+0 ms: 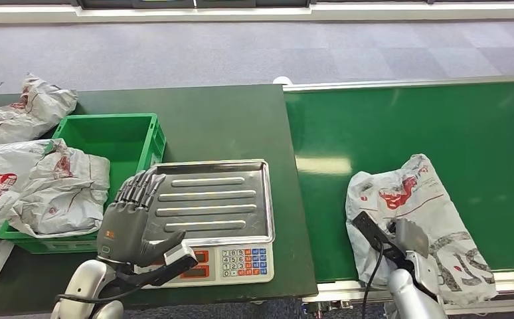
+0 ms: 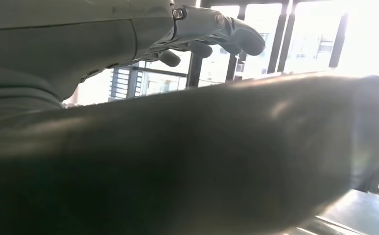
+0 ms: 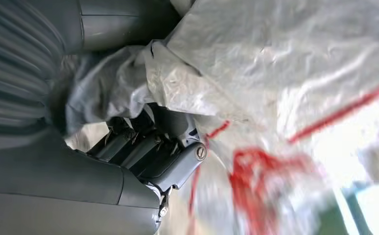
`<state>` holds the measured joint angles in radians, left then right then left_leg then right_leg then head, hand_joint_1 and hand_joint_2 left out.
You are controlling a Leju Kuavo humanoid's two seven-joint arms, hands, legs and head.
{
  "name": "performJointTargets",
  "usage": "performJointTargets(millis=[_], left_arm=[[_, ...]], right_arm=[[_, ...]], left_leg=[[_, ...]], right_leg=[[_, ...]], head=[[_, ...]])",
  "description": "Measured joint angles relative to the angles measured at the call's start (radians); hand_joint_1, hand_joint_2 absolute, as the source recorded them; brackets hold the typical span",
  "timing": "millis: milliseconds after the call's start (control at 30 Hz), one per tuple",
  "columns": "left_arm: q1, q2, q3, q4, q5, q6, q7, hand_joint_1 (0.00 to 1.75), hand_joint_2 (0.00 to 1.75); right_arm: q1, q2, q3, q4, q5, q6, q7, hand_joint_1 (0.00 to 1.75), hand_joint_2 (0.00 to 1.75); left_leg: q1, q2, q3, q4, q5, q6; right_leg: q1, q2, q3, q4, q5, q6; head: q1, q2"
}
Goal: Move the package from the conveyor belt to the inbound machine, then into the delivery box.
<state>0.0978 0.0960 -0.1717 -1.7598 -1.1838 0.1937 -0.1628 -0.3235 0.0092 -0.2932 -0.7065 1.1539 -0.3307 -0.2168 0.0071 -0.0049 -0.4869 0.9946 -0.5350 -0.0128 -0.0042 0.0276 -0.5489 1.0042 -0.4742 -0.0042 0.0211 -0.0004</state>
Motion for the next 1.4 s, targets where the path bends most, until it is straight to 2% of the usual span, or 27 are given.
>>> performJointTargets(millis=[133,267,367,500,567,700,833,1067,1200,1400], left_arm=[[-0.016,-0.011,0.000,0.009,0.001,-0.001,-0.006,0.00,0.00],[-0.019,-0.020,0.000,0.014,0.002,-0.001,-0.009,0.00,0.00],[-0.020,-0.025,0.000,0.015,0.002,0.000,-0.013,0.00,0.00],[-0.020,-0.031,0.000,0.015,0.012,0.014,-0.015,0.00,0.00],[-0.020,-0.031,0.000,0.017,0.019,0.021,-0.019,0.00,0.00],[-0.022,-0.030,0.000,0.018,0.032,0.027,-0.020,0.00,0.00],[-0.027,-0.032,0.000,0.018,0.034,0.028,-0.020,0.00,0.00],[-0.051,-0.041,0.001,0.025,0.031,0.030,-0.020,0.00,0.00],[-0.051,-0.042,0.002,0.026,0.031,0.034,-0.016,0.00,0.00],[-0.050,-0.041,0.016,0.026,0.032,0.038,-0.011,0.00,0.00]], right_arm=[[-0.065,-0.005,0.094,-0.222,0.045,0.129,0.067,1.75,1.75],[-0.111,-0.016,0.184,-0.350,0.042,0.136,0.080,1.75,1.75],[-0.162,-0.022,0.251,-0.394,0.056,0.144,0.064,1.75,1.75],[-0.359,-0.015,0.405,-0.411,0.070,0.233,0.111,1.75,1.75],[-0.437,-0.009,0.479,-0.411,0.053,0.246,0.124,1.75,1.75],[-0.513,0.017,0.605,-0.414,0.009,0.255,0.112,1.75,1.75],[-0.537,0.072,0.734,-0.413,-0.032,0.283,0.088,1.75,1.75],[-0.506,0.208,0.993,-0.396,-0.118,0.308,0.069,1.75,1.75],[-0.495,0.236,1.060,-0.394,-0.182,0.328,0.068,1.75,1.75],[-0.465,0.249,1.132,-0.395,-0.231,0.341,0.063,1.75,1.75]], left_leg=[[-0.001,0.001,-0.004,0.001,0.005,-0.001],[-0.001,-0.004,-0.006,0.001,0.007,-0.002],[-0.001,-0.004,-0.014,0.001,0.008,-0.003],[-0.005,0.001,-0.017,0.002,0.010,-0.003],[-0.005,-0.001,-0.014,0.002,0.012,-0.005],[-0.004,-0.007,-0.016,0.002,0.014,-0.007],[-0.003,-0.006,-0.016,0.001,0.015,-0.007],[-0.003,-0.008,-0.017,0.001,0.016,-0.009],[-0.002,-0.009,-0.018,0.001,0.016,-0.009],[-0.002,-0.009,-0.019,0.002,0.016,-0.009]], right_leg=[[-0.003,0.002,-0.012,0.002,0.004,-0.001],[-0.003,-0.002,-0.015,0.002,0.005,-0.001],[-0.004,-0.003,-0.018,0.005,0.005,-0.002],[-0.007,0.003,-0.027,0.008,0.008,-0.002],[-0.005,0.001,-0.027,0.008,0.009,-0.003],[-0.004,-0.005,-0.027,0.009,0.008,-0.003],[-0.004,-0.005,-0.028,0.009,0.008,-0.004],[-0.001,-0.005,-0.029,0.010,0.008,-0.006],[-0.001,-0.006,-0.029,0.010,0.008,-0.006],[-0.001,-0.006,-0.029,0.010,0.008,-0.006]], head=[[0.000,0.000],[0.000,0.000],[0.000,0.000],[0.000,0.000],[0.000,0.000],[0.000,0.000],[0.000,0.000],[0.000,0.000],[0.000,0.000],[0.000,0.000]])
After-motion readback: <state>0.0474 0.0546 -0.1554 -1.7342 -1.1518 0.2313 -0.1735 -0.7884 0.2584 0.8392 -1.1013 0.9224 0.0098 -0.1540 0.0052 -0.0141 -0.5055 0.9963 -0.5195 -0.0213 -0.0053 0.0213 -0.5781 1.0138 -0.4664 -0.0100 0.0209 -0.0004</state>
